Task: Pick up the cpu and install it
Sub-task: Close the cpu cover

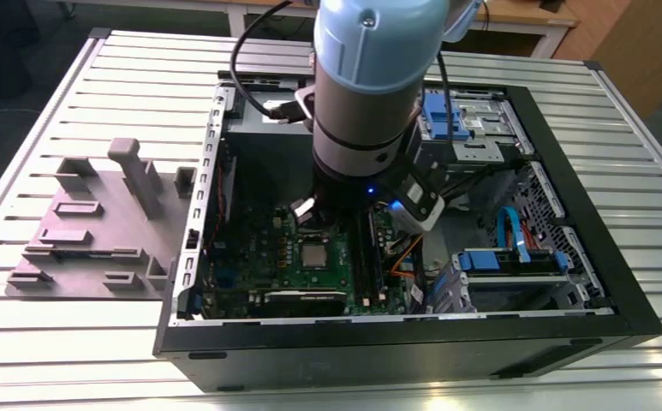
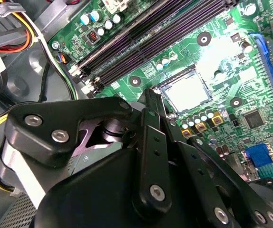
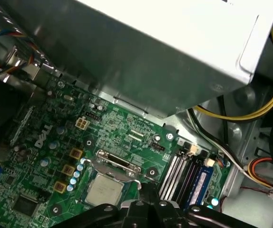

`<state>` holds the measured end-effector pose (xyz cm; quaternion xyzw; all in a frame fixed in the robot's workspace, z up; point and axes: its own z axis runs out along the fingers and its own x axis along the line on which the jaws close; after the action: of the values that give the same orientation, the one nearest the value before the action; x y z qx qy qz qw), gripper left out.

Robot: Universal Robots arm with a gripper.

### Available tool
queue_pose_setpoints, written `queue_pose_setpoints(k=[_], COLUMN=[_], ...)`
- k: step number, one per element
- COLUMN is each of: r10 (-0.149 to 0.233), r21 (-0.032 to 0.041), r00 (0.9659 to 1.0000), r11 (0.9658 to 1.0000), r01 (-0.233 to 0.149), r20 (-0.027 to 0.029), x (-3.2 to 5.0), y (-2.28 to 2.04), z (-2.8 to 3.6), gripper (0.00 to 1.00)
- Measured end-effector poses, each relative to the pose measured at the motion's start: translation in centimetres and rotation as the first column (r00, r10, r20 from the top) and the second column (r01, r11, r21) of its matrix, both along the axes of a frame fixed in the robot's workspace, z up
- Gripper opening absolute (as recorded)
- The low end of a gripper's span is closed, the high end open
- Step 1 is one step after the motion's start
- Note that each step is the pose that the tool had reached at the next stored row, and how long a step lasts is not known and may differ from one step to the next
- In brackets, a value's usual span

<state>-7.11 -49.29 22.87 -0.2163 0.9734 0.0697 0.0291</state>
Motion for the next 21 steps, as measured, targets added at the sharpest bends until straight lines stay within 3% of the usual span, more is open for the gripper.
queue_pose_setpoints(k=[18,21], r10=[0.0,0.0], r21=[0.0,0.0001], r00=[1.0,1.0], r11=[1.0,1.0], r01=[0.0,0.0], r20=[-0.007,-0.0073], x=[0.59,0.63], y=[-1.37,-1.44], z=[0.0,0.0], gripper=[0.1,0.1])
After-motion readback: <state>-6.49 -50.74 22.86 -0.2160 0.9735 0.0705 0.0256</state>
